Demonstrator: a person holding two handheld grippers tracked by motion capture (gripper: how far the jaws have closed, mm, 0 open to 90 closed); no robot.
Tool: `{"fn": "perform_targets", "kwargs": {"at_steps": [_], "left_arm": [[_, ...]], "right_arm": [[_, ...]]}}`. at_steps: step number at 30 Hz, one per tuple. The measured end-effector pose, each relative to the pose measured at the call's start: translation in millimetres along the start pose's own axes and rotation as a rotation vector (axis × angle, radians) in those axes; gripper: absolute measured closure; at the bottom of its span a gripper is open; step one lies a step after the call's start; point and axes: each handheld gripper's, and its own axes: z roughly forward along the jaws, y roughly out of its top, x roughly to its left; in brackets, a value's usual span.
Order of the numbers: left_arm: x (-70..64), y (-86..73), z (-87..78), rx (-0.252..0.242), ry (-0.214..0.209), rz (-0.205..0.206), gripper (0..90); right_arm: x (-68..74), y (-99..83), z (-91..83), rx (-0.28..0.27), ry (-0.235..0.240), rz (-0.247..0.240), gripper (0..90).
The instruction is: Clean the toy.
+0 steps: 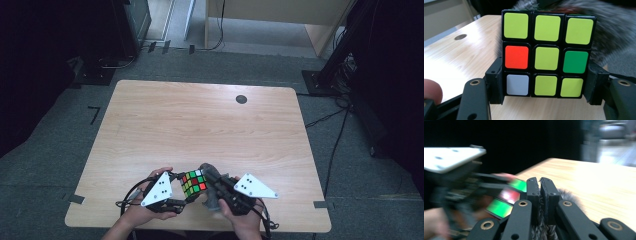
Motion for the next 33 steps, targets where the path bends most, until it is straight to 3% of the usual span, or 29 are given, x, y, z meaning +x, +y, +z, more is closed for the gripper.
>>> {"fn": "perform_targets", "kwargs": {"at_steps": [2,4,5,7,8,9,12,13,16,17,19,21,22,24,26,28,31,33], "left_arm": [[5.9,-2.0,-4.2,-0.002,0.023,-0.01,33.9],[10.3,-3.2,-7.9,-0.008,0.037,-0.021,33.9],[12.3,-3.5,-9.8,-0.011,0.044,-0.026,33.9],[16.2,-3.4,-13.8,-0.024,0.053,-0.036,33.9],[17.6,-3.2,-15.3,-0.028,0.056,-0.039,33.9],[18.8,-3.1,-16.6,-0.032,0.06,-0.041,33.9],[21.6,-3.2,-19.4,-0.039,0.067,-0.048,33.9],[22.6,-3.5,-19.9,-0.039,0.068,-0.05,33.9],[23.6,-3.3,-20.1,-0.04,0.071,-0.052,33.9],[23.6,-3.0,-20.3,-0.042,0.07,-0.051,33.9],[23.0,-2.3,-20.7,-0.045,0.069,-0.051,33.9],[22.6,-1.7,-22.0,-0.046,0.07,-0.049,33.9],[22.6,-1.5,-22.5,-0.046,0.07,-0.048,33.9],[23.1,-1.0,-24.1,-0.053,0.073,-0.048,33.9],[24.1,-0.8,-26.3,-0.066,0.079,-0.054,33.9],[25.4,-0.9,-28.0,-0.079,0.077,-0.065,33.9],[27.4,-1.2,-29.6,-0.092,0.067,-0.083,33.9],[27.8,-1.3,-29.6,-0.1,0.057,-0.093,33.9]], "right_arm": [[-17.6,-6.2,-2.2,0.038,-0.094,-0.018,85.8],[-37.4,-14.3,-0.8,0.126,-0.145,0.034,84.0],[-44.1,-17.8,-0.1,0.16,-0.186,0.031,82.4],[-58.3,-27.5,1.9,0.246,-0.299,-0.009,73.0],[-67.4,-31.9,3.2,0.314,-0.334,-0.007,65.0],[-73.1,-33.0,1.9,0.34,-0.359,0.005,58.9],[-77.3,-22.2,-7.8,0.305,-0.424,-0.011,46.5],[-74.5,-16.8,-9.9,0.285,-0.425,-0.018,44.5],[-58.4,-11.4,-4.7,0.275,-0.311,-0.041,40.6],[-49.3,-14.9,3.6,0.307,-0.24,-0.046,37.9],[-35.5,-26.4,19.9,0.379,-0.18,-0.063,32.8],[-28.1,-41.3,34.8,0.474,-0.195,-0.099,26.8],[-27.4,-50.4,41.6,0.53,-0.223,-0.117,22.9],[-29.9,-60.0,46.9,0.592,-0.29,-0.143,22.0],[-37.7,-62.8,46.2,0.597,-0.302,-0.074,24.9],[-41.8,-60.4,43.7,0.585,-0.302,-0.036,34.1],[-43.9,-61.8,40.0,0.568,-0.327,-0.052,54.6],[-47.1,-60.7,35.9,0.545,-0.324,-0.029,70.4]]}}
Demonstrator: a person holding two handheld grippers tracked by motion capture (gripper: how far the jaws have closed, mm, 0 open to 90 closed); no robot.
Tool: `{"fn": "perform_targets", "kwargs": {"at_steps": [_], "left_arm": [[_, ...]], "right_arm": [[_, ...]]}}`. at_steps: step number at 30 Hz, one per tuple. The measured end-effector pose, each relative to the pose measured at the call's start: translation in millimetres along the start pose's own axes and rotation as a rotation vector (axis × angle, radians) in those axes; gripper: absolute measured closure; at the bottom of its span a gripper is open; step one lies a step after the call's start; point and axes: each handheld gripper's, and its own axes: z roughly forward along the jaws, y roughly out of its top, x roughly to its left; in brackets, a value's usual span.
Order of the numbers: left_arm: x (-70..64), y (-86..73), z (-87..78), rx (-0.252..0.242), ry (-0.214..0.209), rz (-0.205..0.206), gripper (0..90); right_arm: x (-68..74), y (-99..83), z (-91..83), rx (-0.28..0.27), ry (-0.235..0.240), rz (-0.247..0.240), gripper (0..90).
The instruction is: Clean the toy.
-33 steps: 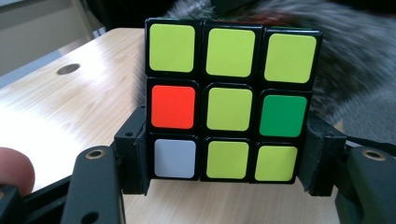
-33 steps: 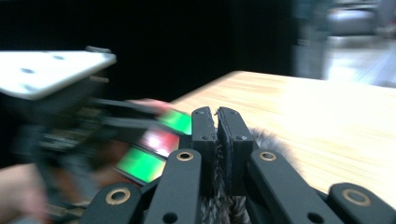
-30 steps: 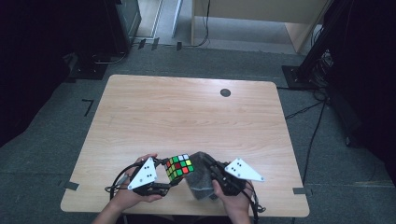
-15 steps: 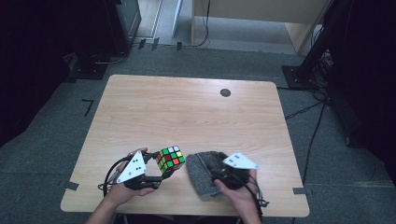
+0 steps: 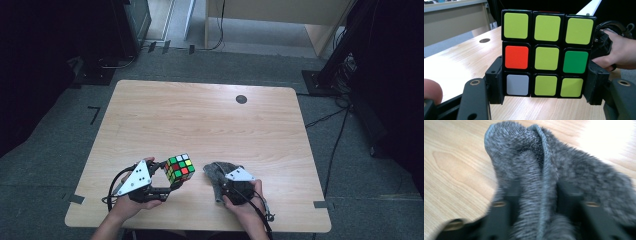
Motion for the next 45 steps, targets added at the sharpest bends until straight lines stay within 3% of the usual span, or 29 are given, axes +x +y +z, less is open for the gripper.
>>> {"fn": "perform_targets", "kwargs": {"at_steps": [2,4,5,6,8,9,11,15,17,19,21,23,29,31,34,36,42,45], "left_arm": [[-1.0,-0.2,1.1,0.0,-0.012,-0.004,33.9],[-2.8,-0.7,3.5,0.007,-0.027,0.0,33.9],[-4.8,-1.3,5.9,0.013,-0.042,0.001,33.9],[-7.0,-2.0,8.2,0.017,-0.052,0.004,33.9],[-11.6,-3.1,13.2,0.031,-0.076,0.016,33.9],[-13.3,-3.3,14.7,0.032,-0.081,0.018,33.9],[-15.1,-2.7,15.4,0.025,-0.1,0.014,33.9],[-14.6,-0.6,13.0,0.019,-0.097,0.013,33.9],[-13.5,-0.2,11.5,0.009,-0.093,0.009,33.9],[-11.8,-0.6,10.4,0.002,-0.083,0.0,33.9],[-9.8,-2.4,10.6,0.001,-0.082,-0.015,33.9],[-9.2,-3.3,11.1,-0.005,-0.092,-0.029,33.9],[-11.4,-2.1,12.0,0.001,-0.09,-0.016,33.9],[-12.1,-1.6,12.5,0.0,-0.091,-0.014,33.9],[-14.4,-2.6,14.6,0.015,-0.098,0.0,33.9],[-15.1,-2.5,15.3,0.015,-0.104,-0.003,33.9],[-14.4,-0.4,12.8,0.003,-0.105,-0.005,33.9],[-12.9,-1.6,13.1,0.008,-0.112,-0.008,33.9]], "right_arm": [[-5.2,0.0,-4.5,-0.038,0.072,0.063,74.9],[-8.6,1.6,-14.9,-0.153,0.225,0.146,75.7],[-8.0,3.6,-20.1,-0.203,0.27,0.161,75.8],[-5.1,8.2,-29.6,-0.283,0.321,0.157,75.8],[1.3,14.8,-41.8,-0.386,0.376,0.118,75.8],[6.6,18.2,-49.4,-0.448,0.395,0.073,75.8],[13.7,21.1,-54.0,-0.471,0.405,0.016,75.9],[17.6,14.7,-37.6,-0.392,0.484,-0.009,76.0],[21.6,14.5,-35.5,-0.37,0.471,-0.039,76.0],[21.2,18.8,-42.1,-0.39,0.461,-0.058,76.0],[17.7,22.3,-51.0,-0.444,0.464,-0.042,76.0],[14.2,23.8,-55.9,-0.489,0.497,0.006,76.0],[21.1,16.2,-37.1,-0.389,0.5,-0.006,75.9],[20.6,17.8,-39.5,-0.391,0.487,-0.017,75.8],[15.8,22.4,-53.4,-0.473,0.464,-0.011,75.9],[14.3,23.5,-56.9,-0.495,0.46,-0.011,75.9],[20.6,17.2,-39.5,-0.399,0.479,-0.057,75.8],[19.6,21.1,-47.7,-0.441,0.448,-0.08,75.8]]}}
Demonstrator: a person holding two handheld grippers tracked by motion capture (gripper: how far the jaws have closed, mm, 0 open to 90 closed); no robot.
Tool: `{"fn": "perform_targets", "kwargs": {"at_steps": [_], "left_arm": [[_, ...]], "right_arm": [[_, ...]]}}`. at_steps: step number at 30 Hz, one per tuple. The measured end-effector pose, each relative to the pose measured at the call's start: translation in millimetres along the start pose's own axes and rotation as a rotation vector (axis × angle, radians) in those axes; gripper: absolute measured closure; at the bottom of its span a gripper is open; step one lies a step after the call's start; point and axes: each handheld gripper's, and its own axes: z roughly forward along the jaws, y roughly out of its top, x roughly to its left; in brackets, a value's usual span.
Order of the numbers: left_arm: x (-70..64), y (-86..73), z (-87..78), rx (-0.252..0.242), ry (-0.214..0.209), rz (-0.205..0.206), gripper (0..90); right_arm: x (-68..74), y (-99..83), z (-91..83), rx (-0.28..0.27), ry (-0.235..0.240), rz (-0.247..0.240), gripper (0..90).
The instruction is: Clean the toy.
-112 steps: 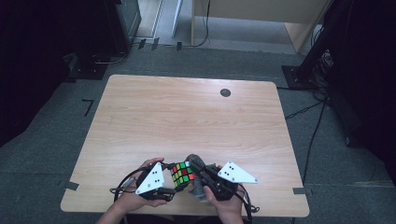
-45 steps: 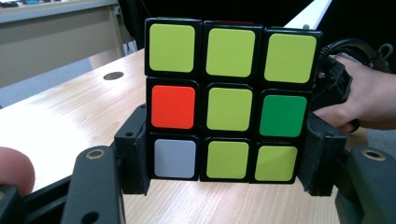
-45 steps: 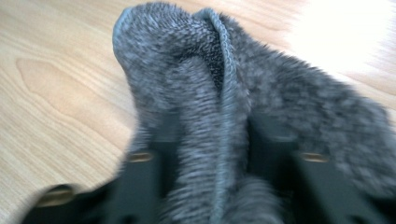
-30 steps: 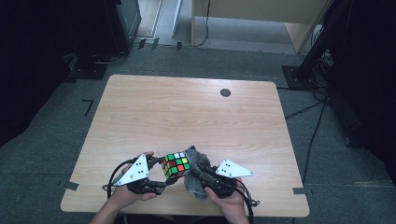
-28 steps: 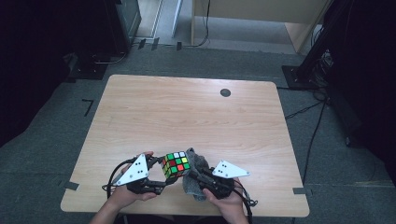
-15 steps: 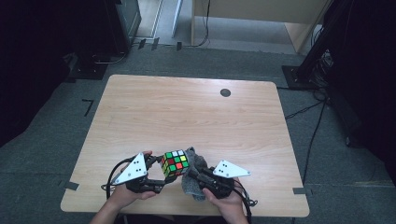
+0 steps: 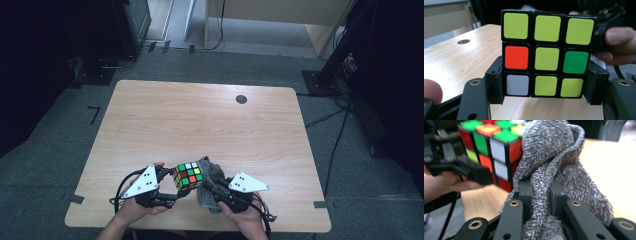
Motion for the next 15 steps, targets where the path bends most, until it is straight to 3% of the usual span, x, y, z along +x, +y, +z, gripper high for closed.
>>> {"fn": "perform_targets", "kwargs": {"at_steps": [3,9,11,13,15], "left_arm": [[-1.1,-1.0,2.1,0.008,-0.007,0.0,33.9],[0.9,2.6,-3.4,-0.02,0.008,-0.011,33.9],[4.2,1.9,-6.1,-0.026,0.016,-0.023,33.8],[5.9,0.4,-6.2,-0.02,0.016,-0.029,33.9],[4.5,0.0,-4.2,-0.018,0.0,-0.031,33.9]], "right_arm": [[-0.7,4.7,-5.6,-0.067,-0.015,0.013,75.7],[2.6,-9.8,9.5,0.015,0.005,-0.006,75.5],[4.3,-6.8,7.7,0.015,0.007,-0.028,75.4],[5.1,0.6,1.4,-0.015,0.01,-0.049,75.3],[4.4,6.6,-4.4,-0.061,0.008,-0.035,75.2]]}}
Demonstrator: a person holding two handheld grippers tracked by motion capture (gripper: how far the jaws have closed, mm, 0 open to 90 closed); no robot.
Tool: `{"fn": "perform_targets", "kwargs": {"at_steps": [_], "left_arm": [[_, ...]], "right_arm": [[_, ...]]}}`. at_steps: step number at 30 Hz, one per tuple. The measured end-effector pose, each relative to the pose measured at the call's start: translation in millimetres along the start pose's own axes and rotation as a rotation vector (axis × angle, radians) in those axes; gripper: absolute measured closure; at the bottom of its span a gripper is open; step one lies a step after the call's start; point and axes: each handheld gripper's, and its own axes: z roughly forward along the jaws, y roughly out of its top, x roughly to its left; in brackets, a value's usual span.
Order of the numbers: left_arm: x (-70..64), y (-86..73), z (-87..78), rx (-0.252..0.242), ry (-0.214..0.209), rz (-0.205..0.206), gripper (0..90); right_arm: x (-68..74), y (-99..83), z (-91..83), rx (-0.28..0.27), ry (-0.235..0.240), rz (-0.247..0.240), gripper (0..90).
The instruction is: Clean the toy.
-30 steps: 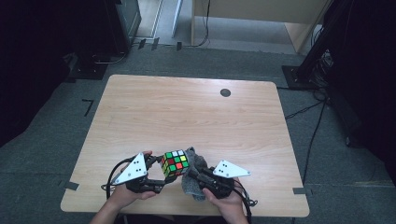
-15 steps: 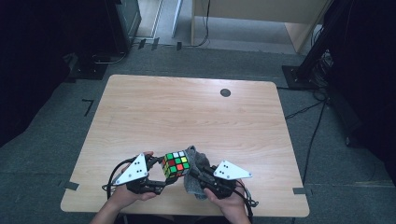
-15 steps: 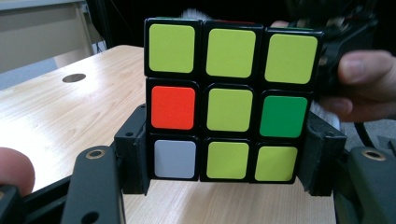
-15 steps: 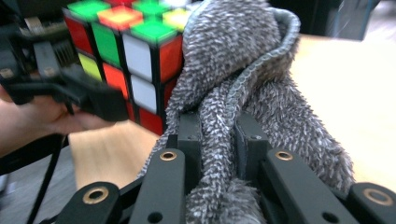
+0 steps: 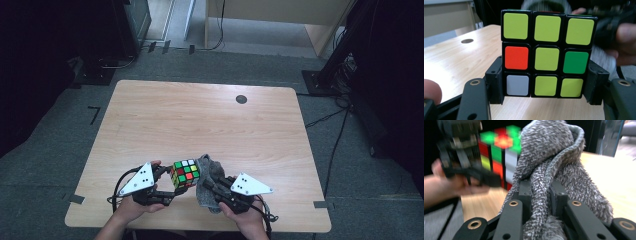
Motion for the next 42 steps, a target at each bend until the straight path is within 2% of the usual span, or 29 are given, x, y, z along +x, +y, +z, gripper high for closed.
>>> {"fn": "perform_targets", "kwargs": {"at_steps": [3,4,8,11,13,18,21,23,25,28,29,32,34,35,37,39,41,42], "left_arm": [[-3.7,2.2,2.1,0.003,0.003,0.013,33.9],[-3.7,2.9,1.5,-0.002,0.004,0.005,33.8],[2.4,6.5,-5.3,-0.066,0.032,-0.059,33.8],[5.1,7.5,-7.7,-0.118,0.051,-0.109,33.8],[3.0,7.3,-5.2,-0.127,0.046,-0.121,33.8],[-5.5,5.9,5.7,-0.107,0.017,-0.114,33.8],[-5.9,6.5,5.9,-0.097,0.029,-0.099,33.8],[-3.5,6.7,3.2,-0.108,0.04,-0.109,33.8],[0.7,7.1,-1.3,-0.122,0.049,-0.125,33.8],[1.8,7.0,-1.9,-0.132,0.046,-0.14,33.8],[0.8,6.6,0.0,-0.125,0.045,-0.139,33.8],[-4.1,5.3,6.0,-0.096,0.042,-0.114,33.8],[-4.1,5.6,5.5,-0.092,0.049,-0.104,33.8],[-2.9,5.9,3.9,-0.1,0.055,-0.108,33.8],[1.5,5.9,-0.8,-0.112,0.073,-0.121,33.8],[7.1,4.6,-5.7,-0.123,0.077,-0.139,33.8],[10.8,3.3,-9.6,-0.122,0.087,-0.141,33.8],[11.8,2.7,-10.2,-0.118,0.094,-0.139,33.8]], "right_arm": [[-0.1,-5.1,2.5,0.011,-0.015,-0.008,75.1],[-0.2,-8.6,4.7,0.025,-0.012,0.001,75.0],[4.4,-18.0,15.8,0.094,0.007,-0.011,74.6],[10.6,-23.2,23.7,0.095,0.033,0.032,74.6],[17.2,-24.4,28.6,0.078,0.057,0.053,74.6],[33.6,-19.3,34.7,0.046,0.107,0.074,75.0],[40.7,-19.4,36.8,0.054,0.13,0.045,74.9],[41.0,-17.2,34.9,0.056,0.107,0.009,74.9],[34.4,-14.0,29.9,0.042,0.078,0.006,74.9],[22.7,-14.0,22.9,0.018,0.03,0.061,75.1],[22.1,-15.5,23.3,0.014,0.028,0.075,75.1],[33.2,-19.6,31.2,0.024,0.071,0.075,74.9],[41.1,-19.2,35.1,0.031,0.103,0.038,74.6],[41.8,-18.6,35.0,0.032,0.106,0.027,74.2],[34.3,-18.2,31.6,0.022,0.113,0.052,73.6],[23.6,-19.2,26.9,0.022,0.065,0.066,73.6],[9.7,-21.1,21.1,0.03,-0.018,0.095,73.6],[-0.6,-22.1,16.5,0.044,-0.097,0.111,73.5]]}}
